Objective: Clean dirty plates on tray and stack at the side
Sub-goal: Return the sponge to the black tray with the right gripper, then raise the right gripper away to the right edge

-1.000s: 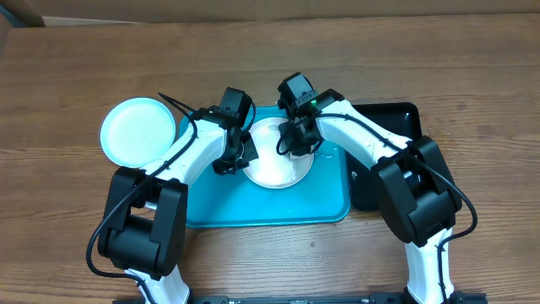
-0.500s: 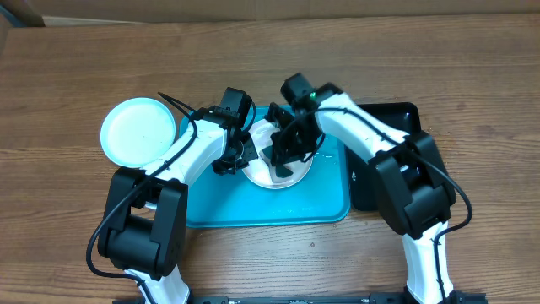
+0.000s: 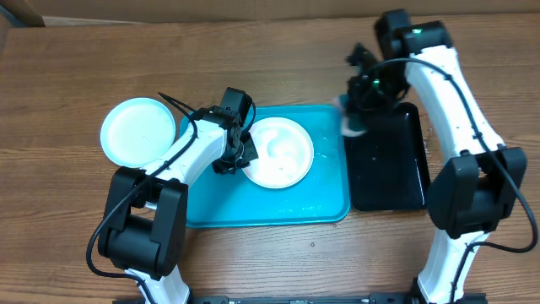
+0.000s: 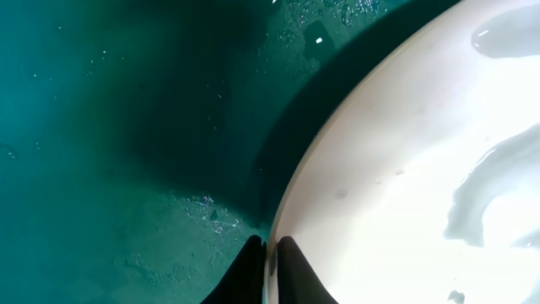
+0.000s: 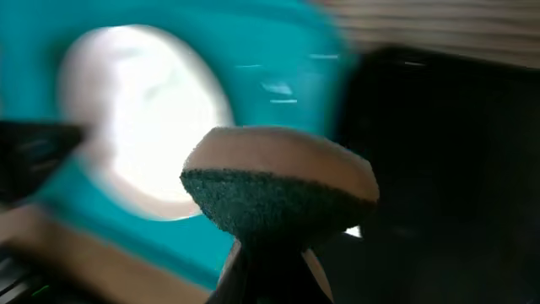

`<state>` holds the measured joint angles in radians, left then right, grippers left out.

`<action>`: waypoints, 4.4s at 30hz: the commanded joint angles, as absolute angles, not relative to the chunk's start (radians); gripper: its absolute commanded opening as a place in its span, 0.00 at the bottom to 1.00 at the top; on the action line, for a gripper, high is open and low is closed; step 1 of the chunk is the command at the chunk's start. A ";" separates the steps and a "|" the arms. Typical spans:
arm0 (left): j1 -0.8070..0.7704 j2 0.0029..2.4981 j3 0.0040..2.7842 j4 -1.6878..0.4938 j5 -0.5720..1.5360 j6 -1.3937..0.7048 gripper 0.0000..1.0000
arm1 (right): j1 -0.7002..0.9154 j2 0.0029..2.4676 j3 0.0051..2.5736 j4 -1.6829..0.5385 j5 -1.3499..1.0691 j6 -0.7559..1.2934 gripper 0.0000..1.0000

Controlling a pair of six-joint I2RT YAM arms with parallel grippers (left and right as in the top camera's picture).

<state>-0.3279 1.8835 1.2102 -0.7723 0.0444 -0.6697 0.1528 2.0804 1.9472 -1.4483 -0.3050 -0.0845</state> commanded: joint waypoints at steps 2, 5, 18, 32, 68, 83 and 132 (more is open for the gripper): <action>-0.334 1.898 1.205 -0.769 0.046 -0.650 0.10 | 0.114 2.071 1.849 -1.408 -0.042 0.001 0.04; -0.334 1.898 1.205 -0.769 0.049 -0.650 0.11 | 0.108 2.071 1.761 -1.339 -0.035 0.005 0.04; -0.334 1.898 1.205 -0.769 0.052 -0.650 0.13 | 0.108 2.071 1.601 -1.145 0.046 0.064 0.59; -0.334 1.898 1.205 -0.766 0.053 -0.650 0.14 | 0.102 2.070 1.676 -1.197 -0.178 0.086 0.04; -0.334 1.898 1.205 -0.765 0.053 -0.642 0.10 | 0.152 2.072 1.544 -0.991 -0.254 0.109 0.04; -0.334 1.898 1.205 -0.765 0.054 -0.642 0.11 | 0.152 2.072 1.544 -0.998 -0.373 0.104 0.04; -0.334 1.903 1.205 -0.757 0.064 -0.627 0.24 | -0.383 2.072 1.869 -1.277 -0.191 0.184 1.00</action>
<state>-0.3279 1.8835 1.2102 -0.7616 0.0559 -0.6441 -0.3878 2.0823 1.8679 -1.2774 -0.1825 0.1780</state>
